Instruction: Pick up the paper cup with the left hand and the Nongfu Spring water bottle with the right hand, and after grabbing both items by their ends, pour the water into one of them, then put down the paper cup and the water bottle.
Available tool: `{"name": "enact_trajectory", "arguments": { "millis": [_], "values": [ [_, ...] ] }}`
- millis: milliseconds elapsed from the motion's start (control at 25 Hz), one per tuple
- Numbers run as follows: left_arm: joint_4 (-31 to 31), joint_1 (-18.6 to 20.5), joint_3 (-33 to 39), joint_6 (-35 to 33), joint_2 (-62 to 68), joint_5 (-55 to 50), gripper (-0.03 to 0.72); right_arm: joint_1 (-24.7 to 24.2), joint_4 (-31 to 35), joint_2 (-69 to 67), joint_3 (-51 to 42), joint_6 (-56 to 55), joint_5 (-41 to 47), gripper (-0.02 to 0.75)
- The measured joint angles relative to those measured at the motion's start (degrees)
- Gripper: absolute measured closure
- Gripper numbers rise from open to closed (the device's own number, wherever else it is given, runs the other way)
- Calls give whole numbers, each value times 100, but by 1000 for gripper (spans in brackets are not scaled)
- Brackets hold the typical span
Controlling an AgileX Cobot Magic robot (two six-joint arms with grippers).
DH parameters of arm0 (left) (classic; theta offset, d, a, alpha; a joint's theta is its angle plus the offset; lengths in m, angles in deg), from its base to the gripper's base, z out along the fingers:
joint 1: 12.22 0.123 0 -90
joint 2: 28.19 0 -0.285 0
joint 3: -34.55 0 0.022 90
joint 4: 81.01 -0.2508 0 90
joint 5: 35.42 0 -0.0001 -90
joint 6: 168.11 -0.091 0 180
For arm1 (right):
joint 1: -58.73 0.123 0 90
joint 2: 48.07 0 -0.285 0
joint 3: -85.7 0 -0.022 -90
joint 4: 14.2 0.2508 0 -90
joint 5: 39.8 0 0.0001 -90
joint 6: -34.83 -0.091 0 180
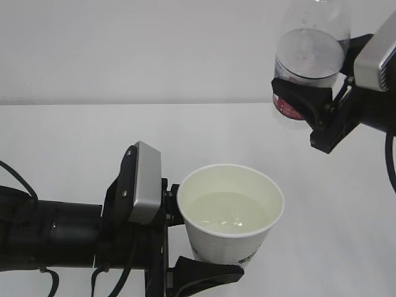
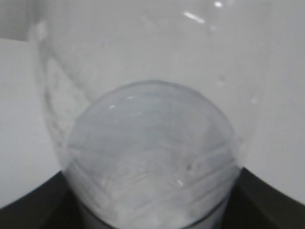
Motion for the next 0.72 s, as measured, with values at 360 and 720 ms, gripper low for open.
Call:
{"name": "enact_trajectory", "arguments": {
  "millis": [360,720],
  "values": [
    [0,0,0,0,0,0,139,0,1056,2,-725,13,-98,225],
    [0,0,0,0,0,0,139,0,2151,12,-1199,123,-391,225]
  ]
}}
